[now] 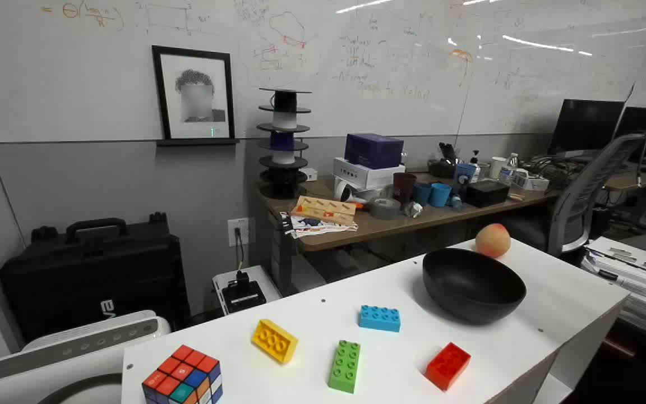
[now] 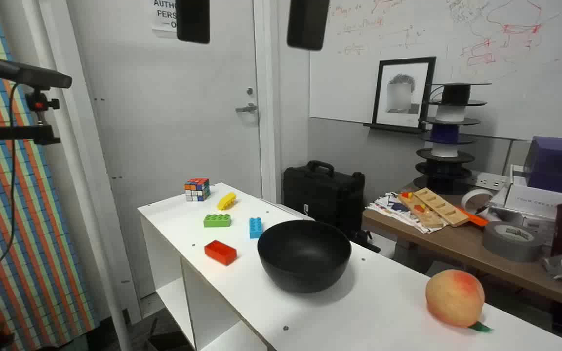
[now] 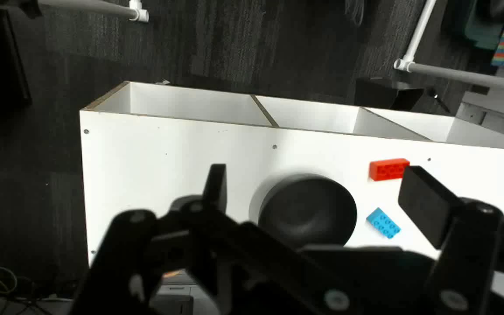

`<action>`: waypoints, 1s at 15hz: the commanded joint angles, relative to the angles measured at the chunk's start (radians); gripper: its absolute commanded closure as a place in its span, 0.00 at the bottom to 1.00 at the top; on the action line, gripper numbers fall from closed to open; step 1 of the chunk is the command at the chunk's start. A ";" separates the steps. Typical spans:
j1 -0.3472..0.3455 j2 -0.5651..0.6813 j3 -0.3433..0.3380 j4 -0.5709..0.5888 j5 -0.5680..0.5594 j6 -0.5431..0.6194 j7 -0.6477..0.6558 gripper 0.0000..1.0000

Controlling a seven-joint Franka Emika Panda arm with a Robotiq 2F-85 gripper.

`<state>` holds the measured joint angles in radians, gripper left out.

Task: Put the Legos in the bowl

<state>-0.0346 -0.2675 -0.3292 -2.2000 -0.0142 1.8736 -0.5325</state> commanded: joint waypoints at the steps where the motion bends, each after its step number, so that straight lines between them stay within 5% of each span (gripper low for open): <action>1: -0.033 0.003 0.030 0.006 0.009 -0.002 -0.007 0.00; 9: -0.028 0.035 0.055 0.025 0.040 0.006 0.056 0.00; 15: 0.015 0.160 0.203 0.024 0.154 0.069 0.394 0.00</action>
<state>-0.0360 -0.1762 -0.1948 -2.1917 0.0831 1.8931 -0.2797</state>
